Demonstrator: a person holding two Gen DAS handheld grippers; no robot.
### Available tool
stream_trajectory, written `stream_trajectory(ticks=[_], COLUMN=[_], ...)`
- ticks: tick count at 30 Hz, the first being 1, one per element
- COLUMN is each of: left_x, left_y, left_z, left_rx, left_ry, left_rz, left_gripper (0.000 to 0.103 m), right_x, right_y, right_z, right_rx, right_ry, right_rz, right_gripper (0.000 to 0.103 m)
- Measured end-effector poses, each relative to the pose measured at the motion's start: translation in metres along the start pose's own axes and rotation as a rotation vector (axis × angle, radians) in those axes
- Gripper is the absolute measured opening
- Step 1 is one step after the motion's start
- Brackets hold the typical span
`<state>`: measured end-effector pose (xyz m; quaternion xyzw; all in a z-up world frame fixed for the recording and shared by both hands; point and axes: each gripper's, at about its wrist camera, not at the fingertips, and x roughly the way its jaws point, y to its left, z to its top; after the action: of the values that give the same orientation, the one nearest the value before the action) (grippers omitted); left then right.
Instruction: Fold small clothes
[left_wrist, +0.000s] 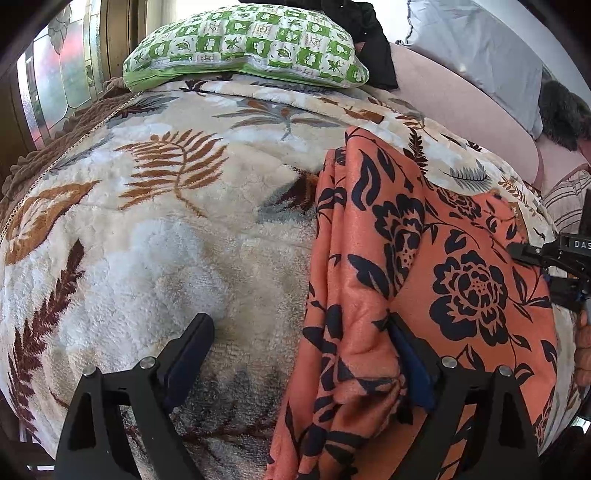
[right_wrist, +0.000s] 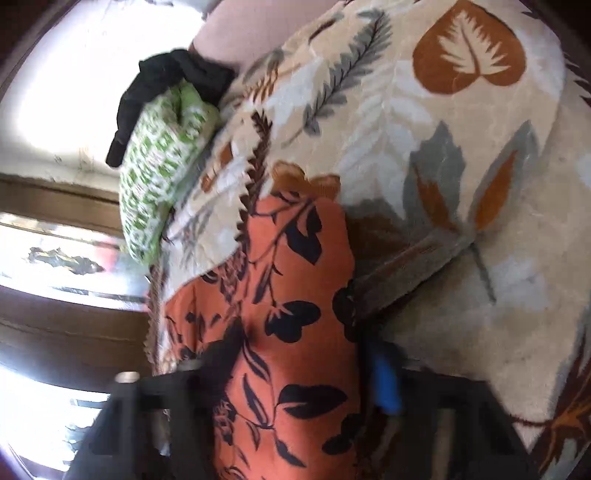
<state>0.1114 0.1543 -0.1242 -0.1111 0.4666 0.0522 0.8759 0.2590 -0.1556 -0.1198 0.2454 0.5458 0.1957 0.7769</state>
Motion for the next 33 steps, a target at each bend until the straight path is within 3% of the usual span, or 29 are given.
stream_trajectory(ticks=[2, 4, 6, 7, 11, 14, 17, 18, 20, 23, 27, 31, 32, 33], left_x=[0.001, 0.002, 0.002, 0.002, 0.002, 0.002, 0.001, 0.001, -0.002, -0.019, -0.05, -0.014, -0.003, 0.006], left_y=[-0.001, -0.002, -0.002, 0.0, -0.001, 0.0, 0.001, 0.001, 0.002, 0.003, 0.002, 0.014, 0.02, 0.024], left_z=[0.0, 0.0, 0.0, 0.0, -0.001, -0.001, -0.002, -0.003, -0.003, 0.002, 0.034, 0.077, 0.087, 0.094], left_rx=[-0.001, 0.002, 0.006, 0.001, -0.002, -0.003, -0.007, -0.01, -0.016, -0.009, 0.007, -0.009, -0.039, -0.06], left_ry=[-0.003, -0.002, -0.004, -0.004, -0.007, -0.011, -0.016, -0.017, -0.015, -0.02, -0.105, 0.036, 0.076, 0.114], left_rz=[0.003, 0.008, 0.008, 0.001, 0.007, 0.006, 0.002, -0.001, -0.012, -0.011, -0.023, -0.101, -0.128, -0.147], left_gripper=[0.094, 0.095, 0.095, 0.095, 0.095, 0.095, 0.095, 0.095, 0.095, 0.094, 0.094, 0.093, 0.084, 0.067], right_x=[-0.017, -0.007, 0.004, -0.003, -0.044, -0.074, -0.071, -0.06, -0.035, -0.046, -0.047, -0.042, -0.041, -0.035], right_y=[0.027, 0.026, 0.007, 0.001, 0.016, 0.036, 0.047, 0.044, 0.028, 0.029, 0.032, 0.024, 0.024, 0.026], right_z=[-0.007, -0.011, -0.01, -0.01, -0.028, -0.057, -0.088, -0.098, -0.113, -0.116, -0.118, -0.129, -0.128, -0.123], right_rx=[-0.124, -0.163, -0.073, -0.029, -0.084, -0.128, -0.139, -0.128, -0.103, -0.075, -0.122, -0.118, -0.123, -0.132], right_ry=[-0.081, -0.073, -0.031, -0.057, -0.16, -0.198, -0.148, -0.109, -0.043, -0.079, -0.051, -0.073, -0.069, -0.061], right_rz=[-0.074, -0.14, -0.136, -0.125, -0.163, -0.045, 0.118, 0.133, 0.111, 0.143, 0.153, 0.178, 0.179, 0.178], right_gripper=[0.031, 0.032, 0.046, 0.063, 0.067, 0.067, 0.072, 0.078, 0.079, 0.079, 0.079, 0.079, 0.079, 0.079])
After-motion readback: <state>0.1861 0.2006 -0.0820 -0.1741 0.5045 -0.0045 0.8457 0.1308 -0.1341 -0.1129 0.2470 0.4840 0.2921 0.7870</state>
